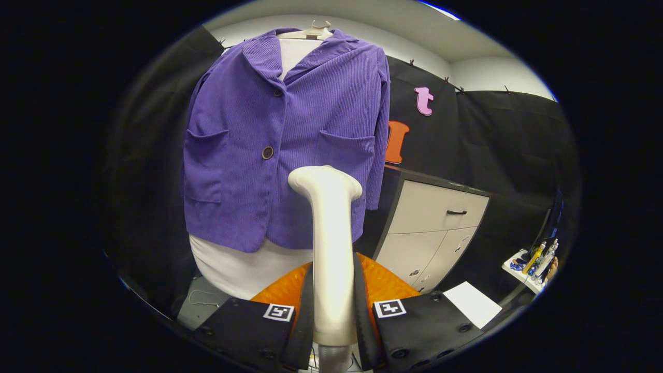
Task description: Iron the clothes twice with a garment steamer, once on the left side and once on the right side.
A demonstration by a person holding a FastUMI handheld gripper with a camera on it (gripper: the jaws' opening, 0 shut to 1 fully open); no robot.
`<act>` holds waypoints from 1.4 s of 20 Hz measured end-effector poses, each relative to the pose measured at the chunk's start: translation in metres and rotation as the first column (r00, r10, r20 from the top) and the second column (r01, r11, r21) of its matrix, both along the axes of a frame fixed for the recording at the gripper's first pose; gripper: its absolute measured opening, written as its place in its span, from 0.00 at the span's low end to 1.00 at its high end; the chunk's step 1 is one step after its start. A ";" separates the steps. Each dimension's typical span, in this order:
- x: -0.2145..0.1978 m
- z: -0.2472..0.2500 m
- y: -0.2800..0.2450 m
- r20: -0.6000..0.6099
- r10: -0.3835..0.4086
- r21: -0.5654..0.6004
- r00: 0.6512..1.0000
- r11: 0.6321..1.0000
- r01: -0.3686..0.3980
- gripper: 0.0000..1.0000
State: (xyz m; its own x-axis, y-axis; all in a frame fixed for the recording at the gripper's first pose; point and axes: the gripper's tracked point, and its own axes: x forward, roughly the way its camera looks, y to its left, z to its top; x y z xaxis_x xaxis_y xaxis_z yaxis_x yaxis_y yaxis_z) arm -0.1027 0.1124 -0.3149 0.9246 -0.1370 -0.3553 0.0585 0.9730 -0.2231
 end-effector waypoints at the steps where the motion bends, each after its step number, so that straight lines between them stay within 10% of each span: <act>1: -0.003 -0.005 -0.001 -0.013 0.000 -0.001 1.000 1.000 0.000 0.43; 16: -0.020 -0.020 -0.003 -0.066 -0.019 0.005 0.998 1.000 0.019 0.43; 28: 0.013 0.142 0.043 0.234 0.062 0.021 0.970 0.997 -0.069 0.43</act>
